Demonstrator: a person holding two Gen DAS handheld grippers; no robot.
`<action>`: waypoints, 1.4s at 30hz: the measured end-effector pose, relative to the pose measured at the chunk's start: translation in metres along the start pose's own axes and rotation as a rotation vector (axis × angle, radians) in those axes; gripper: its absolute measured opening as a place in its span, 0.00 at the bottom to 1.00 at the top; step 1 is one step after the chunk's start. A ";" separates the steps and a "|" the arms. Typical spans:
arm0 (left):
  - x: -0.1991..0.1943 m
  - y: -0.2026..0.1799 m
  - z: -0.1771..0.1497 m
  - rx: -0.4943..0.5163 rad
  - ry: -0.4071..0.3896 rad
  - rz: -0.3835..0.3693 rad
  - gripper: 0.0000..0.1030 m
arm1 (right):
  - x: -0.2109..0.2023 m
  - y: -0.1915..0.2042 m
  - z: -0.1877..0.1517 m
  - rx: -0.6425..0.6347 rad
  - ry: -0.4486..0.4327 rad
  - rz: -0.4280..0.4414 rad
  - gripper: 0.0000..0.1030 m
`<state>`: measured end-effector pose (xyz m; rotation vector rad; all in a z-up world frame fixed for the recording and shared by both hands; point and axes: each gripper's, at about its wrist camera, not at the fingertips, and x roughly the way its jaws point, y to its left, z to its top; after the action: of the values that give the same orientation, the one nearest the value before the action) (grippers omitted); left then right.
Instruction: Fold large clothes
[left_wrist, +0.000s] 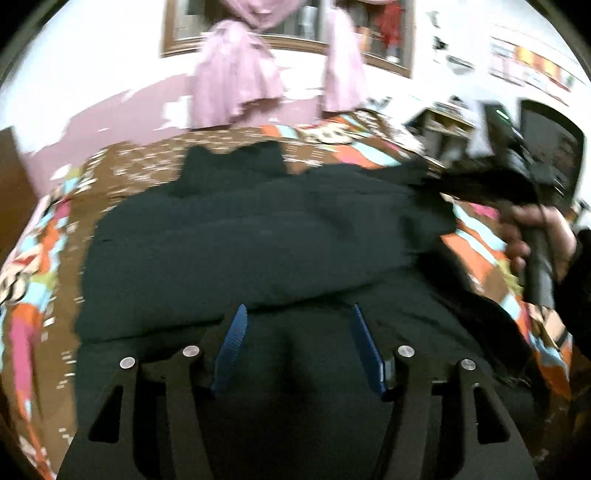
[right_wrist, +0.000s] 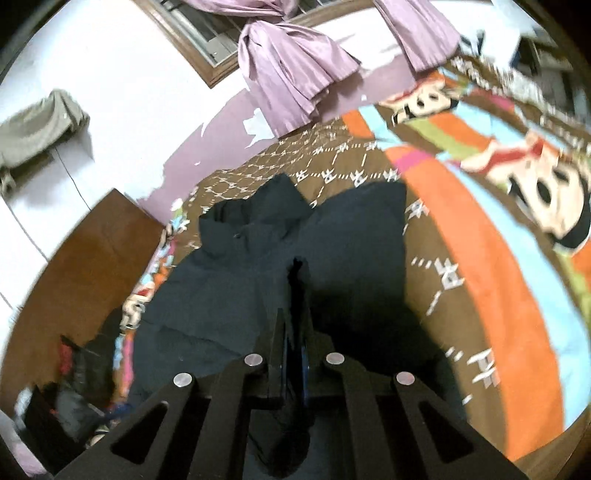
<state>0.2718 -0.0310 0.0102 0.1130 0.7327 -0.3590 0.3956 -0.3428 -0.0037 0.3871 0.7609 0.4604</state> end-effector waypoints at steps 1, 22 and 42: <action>0.000 0.016 0.003 -0.031 -0.009 0.038 0.57 | 0.005 0.003 0.001 -0.040 0.003 -0.032 0.05; 0.080 0.093 0.027 -0.167 0.099 0.045 0.61 | 0.075 0.051 -0.029 -0.607 0.013 -0.313 0.69; 0.116 0.077 0.002 -0.014 0.180 0.165 0.64 | 0.118 0.019 -0.059 -0.656 0.113 -0.373 0.82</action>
<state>0.3802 0.0075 -0.0680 0.1924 0.8969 -0.1877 0.4225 -0.2553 -0.0999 -0.3918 0.7264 0.3554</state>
